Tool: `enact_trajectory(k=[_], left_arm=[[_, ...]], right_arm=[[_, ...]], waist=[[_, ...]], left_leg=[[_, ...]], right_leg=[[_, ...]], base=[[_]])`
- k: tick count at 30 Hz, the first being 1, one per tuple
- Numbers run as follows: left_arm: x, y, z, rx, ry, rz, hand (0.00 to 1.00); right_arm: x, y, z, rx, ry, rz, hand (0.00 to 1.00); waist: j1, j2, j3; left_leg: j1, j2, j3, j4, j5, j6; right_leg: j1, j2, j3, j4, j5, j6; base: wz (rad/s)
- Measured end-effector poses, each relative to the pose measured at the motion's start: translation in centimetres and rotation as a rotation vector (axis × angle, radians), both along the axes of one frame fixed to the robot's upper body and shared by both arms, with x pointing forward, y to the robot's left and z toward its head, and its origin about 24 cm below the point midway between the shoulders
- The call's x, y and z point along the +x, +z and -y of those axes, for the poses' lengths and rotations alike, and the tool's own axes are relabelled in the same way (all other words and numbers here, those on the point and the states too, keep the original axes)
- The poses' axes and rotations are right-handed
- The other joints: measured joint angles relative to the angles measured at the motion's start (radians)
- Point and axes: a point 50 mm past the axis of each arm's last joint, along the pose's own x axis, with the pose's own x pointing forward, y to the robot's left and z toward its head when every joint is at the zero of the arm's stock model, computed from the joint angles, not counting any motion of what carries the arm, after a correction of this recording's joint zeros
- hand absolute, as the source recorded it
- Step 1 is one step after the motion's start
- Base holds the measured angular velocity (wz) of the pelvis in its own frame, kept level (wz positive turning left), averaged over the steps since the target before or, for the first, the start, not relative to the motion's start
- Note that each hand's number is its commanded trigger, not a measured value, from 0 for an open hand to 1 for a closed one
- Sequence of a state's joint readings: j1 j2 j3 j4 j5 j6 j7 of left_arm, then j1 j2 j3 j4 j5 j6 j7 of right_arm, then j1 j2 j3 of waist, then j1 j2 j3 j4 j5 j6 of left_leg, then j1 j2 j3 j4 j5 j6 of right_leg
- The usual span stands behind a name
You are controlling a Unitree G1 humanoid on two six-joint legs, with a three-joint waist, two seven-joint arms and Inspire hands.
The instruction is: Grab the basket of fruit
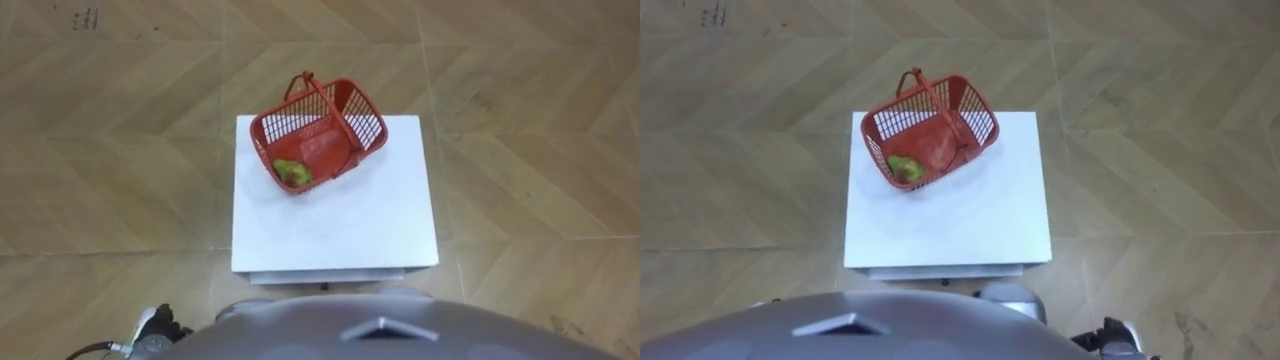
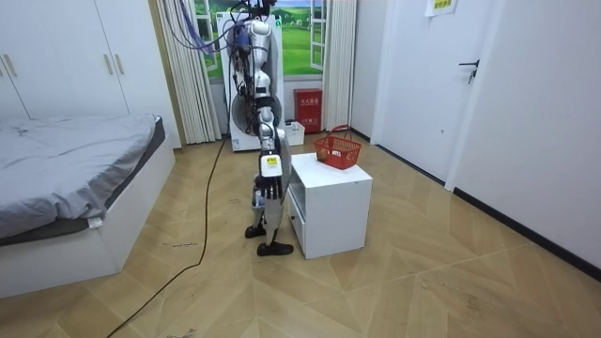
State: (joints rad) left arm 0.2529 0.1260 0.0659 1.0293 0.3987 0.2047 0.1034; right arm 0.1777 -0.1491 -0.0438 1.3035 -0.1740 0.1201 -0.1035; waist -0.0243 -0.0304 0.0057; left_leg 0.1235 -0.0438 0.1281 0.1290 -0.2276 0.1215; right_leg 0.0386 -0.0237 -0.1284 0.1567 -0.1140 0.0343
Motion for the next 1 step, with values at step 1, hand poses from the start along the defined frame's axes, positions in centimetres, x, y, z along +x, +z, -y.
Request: enact_trajectory(k=[1], left_arm=[[-0.06,0.0,-0.01,-0.003,-0.003,-0.008,0.0]], right_arm=[[-0.28,-0.01,-0.05,0.011,-0.003,-0.022,0.0]], waist=[[0.0,0.0,0.0004]], left_leg=[[0.001,0.0,0.0,0.0,0.0,0.0]], right_leg=[[0.001,0.0,0.0,0.0,0.0,0.0]], base=[[0.0]])
